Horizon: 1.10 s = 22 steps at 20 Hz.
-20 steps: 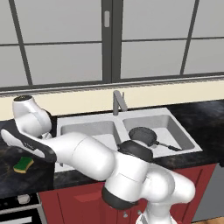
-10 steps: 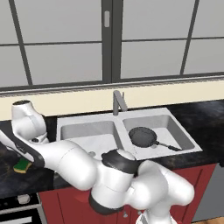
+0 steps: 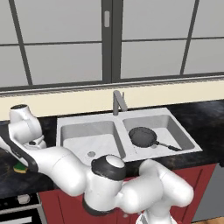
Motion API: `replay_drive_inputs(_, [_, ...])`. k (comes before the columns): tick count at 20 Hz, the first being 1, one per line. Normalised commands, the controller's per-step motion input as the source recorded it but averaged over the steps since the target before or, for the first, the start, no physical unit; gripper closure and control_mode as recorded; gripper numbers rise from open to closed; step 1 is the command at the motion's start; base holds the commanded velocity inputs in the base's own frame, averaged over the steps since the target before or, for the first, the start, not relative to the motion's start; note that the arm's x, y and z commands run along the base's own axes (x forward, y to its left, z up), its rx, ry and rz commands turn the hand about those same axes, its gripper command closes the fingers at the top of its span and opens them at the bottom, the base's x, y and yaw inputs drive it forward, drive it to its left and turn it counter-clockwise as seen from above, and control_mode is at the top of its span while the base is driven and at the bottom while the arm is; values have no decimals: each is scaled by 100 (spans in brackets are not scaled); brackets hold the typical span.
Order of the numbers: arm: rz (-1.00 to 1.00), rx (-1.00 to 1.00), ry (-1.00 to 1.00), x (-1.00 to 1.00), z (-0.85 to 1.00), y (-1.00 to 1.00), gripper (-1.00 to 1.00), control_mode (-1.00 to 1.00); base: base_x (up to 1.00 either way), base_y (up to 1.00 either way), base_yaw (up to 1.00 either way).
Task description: Pick the pan and sponge and place them into the sink. Then turn on the water.
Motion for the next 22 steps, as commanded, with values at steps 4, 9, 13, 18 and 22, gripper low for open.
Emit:
replay_drive_inputs(4, [0, 0, 0, 20, -15, 8, -100, -100, 0, 0, 0])
replay_drive_inputs(9, [0, 0, 0, 19, -19, 11, -100, -100, 0, 0, 0])
replay_drive_inputs(13, [0, 0, 0, 18, -19, 17, -100, -100, 0, 0, 0])
replay_drive_inputs(18, [0, 0, -4, 13, -17, 15, -100, -100, 0, 0, 0])
replay_drive_inputs(22, [0, 0, -4, 11, -14, 12, -100, -100, 0, 0, 0])
